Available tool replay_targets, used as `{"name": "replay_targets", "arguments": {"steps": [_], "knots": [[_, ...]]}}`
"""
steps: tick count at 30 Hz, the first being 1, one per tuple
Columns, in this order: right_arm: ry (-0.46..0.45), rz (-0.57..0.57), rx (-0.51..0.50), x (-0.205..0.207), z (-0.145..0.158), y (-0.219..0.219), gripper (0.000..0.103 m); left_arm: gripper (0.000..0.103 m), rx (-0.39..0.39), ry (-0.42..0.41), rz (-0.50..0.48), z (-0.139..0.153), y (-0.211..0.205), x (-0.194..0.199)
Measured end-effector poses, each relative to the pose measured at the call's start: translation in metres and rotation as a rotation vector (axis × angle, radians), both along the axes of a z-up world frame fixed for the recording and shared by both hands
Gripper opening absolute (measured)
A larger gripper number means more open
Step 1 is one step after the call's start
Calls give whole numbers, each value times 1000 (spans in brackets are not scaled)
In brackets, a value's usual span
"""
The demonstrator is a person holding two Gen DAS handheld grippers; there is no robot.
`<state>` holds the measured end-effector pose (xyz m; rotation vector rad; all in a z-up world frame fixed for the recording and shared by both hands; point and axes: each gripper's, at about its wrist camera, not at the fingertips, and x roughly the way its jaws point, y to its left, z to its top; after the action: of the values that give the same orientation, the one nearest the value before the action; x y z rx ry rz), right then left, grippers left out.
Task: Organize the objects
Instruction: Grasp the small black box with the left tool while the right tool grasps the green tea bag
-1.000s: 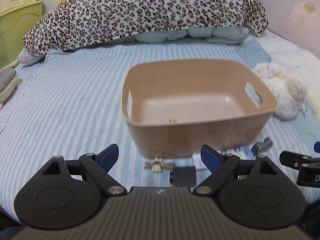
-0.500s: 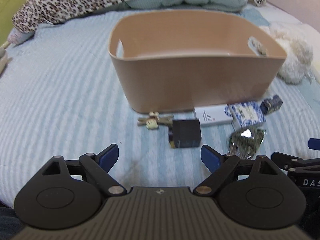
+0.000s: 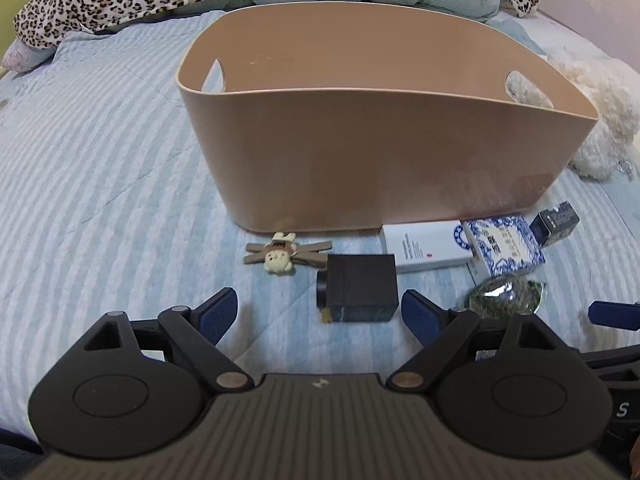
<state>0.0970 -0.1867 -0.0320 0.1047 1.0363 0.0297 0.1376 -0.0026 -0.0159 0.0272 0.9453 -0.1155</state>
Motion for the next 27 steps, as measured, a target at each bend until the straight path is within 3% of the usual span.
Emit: {"name": "replay_targets", "arguments": {"steps": [9, 13, 16, 18, 22, 27], "knots": [[6, 31, -8, 18, -12, 19, 102, 89, -14, 24, 20, -18, 6, 12], [-11, 34, -16, 22, -13, 25, 95, 75, -41, 7, 4, -14, 11, 13], [-17, 43, 0, 22, -13, 27, 82, 57, -61, 3, -18, -14, 12, 12], [-26, 53, -1, 20, -13, 29, 66, 47, -69, 21, -30, -13, 12, 12], [-36, 72, -16, 13, -10, 34, 45, 46, -71, 23, -32, -9, 14, 9], [-52, 74, 5, 8, -6, 34, 33, 46, -49, -1, -11, -3, 15, -4]]}}
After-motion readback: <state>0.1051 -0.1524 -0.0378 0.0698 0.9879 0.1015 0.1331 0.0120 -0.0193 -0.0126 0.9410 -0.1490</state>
